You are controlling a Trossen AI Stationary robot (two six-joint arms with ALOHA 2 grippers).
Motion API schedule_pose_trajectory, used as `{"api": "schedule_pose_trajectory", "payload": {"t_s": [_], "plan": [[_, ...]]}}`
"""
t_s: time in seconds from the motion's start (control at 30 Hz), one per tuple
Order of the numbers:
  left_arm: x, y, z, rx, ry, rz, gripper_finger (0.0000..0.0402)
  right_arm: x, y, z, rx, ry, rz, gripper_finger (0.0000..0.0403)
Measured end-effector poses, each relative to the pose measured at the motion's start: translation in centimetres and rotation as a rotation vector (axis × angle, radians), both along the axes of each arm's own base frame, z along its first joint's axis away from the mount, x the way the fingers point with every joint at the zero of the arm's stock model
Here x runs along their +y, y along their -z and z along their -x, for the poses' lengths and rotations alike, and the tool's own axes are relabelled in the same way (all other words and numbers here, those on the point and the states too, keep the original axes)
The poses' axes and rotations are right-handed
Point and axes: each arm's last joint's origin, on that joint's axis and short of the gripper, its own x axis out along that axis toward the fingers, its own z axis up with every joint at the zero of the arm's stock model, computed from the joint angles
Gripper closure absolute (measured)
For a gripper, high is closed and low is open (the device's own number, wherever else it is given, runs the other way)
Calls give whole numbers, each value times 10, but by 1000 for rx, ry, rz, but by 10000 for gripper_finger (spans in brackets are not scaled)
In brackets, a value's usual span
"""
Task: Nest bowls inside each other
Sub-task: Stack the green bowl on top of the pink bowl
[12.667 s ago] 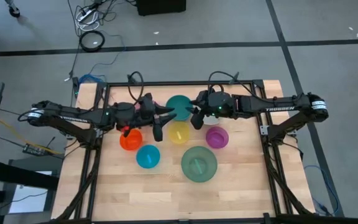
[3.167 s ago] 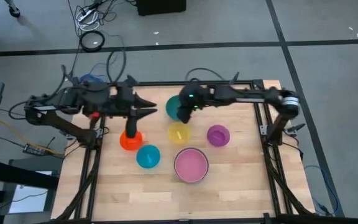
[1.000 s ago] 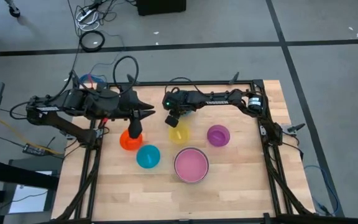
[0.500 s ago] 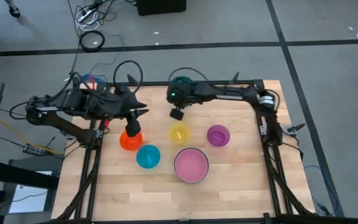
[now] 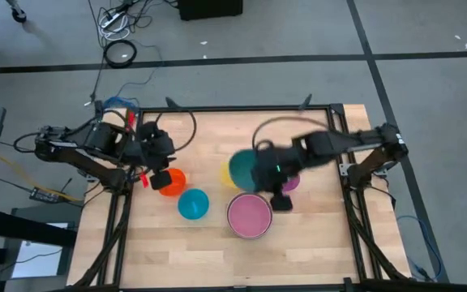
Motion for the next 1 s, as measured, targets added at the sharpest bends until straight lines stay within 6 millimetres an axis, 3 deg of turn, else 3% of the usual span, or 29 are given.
{"api": "schedule_pose_trajectory", "payload": {"t_s": [0.23, 0.53, 0.73, 1.0], "plan": [[-10, 27, -14, 17, 29, 4, 312, 48, 39, -8, -9, 41, -5, 403], [-11, 43, -16, 68, 44, -11, 312, 56, 92, -19, -32, 168, -136, 403], [-11, 43, -16, 74, 54, -18, 312, 62, 107, -19, -16, 210, -240, 395], [-12, 41, -20, 27, 63, -13, 312, 80, 107, -11, 6, 253, -296, 325]]}}
